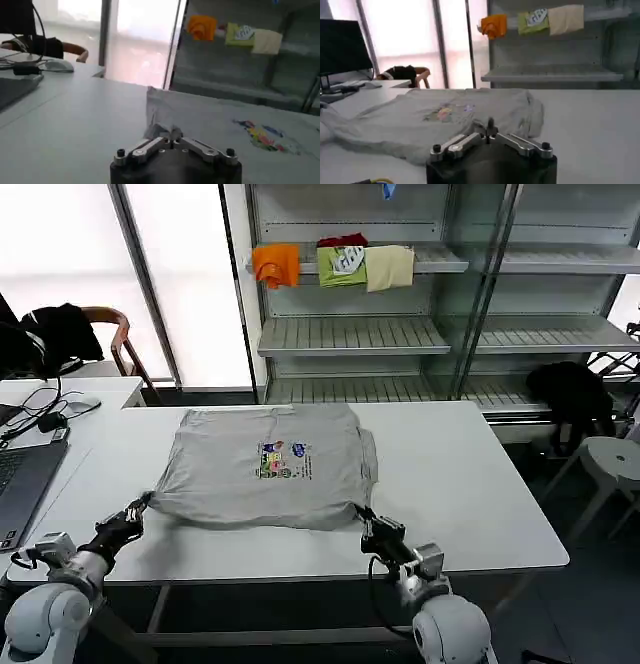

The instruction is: Fold and organize the clothes.

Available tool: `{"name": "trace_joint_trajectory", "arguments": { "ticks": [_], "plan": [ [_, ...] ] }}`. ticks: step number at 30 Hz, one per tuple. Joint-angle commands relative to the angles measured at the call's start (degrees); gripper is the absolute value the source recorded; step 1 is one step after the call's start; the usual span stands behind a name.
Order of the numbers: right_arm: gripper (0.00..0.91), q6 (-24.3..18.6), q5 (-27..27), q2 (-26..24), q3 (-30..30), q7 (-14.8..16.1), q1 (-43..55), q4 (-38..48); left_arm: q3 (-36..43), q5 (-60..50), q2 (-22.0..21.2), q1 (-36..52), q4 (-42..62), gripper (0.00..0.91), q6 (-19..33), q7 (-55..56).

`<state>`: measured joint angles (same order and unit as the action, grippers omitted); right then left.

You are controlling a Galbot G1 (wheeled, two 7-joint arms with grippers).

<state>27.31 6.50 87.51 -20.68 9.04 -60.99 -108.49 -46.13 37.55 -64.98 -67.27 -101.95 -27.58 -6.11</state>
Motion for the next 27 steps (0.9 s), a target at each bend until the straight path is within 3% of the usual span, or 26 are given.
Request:
{"name": "trace_joint_trajectory", "arguments": {
  "ticks": [1,10,27],
  "plan": [
    [0.000,0.8,0.7,2.5,0.1,-1.5,15.5,13.2,2.5,0.6,-0.7,12.9,10.4,0.000,-0.3,0.3],
    [0.000,-1.7,-4.9,4.9,-1.2,0.4,20.6,25.3,5.7,-2.7,-2.0,17.5,17.1,0.000,1.0,0.3],
    [0.000,-7.0,-10.0,7.5,-2.9,1.5,27.5,38.9,8.7,-6.9,-2.7,22.7,25.3,0.010,3.5,0.5]
  ]
}}
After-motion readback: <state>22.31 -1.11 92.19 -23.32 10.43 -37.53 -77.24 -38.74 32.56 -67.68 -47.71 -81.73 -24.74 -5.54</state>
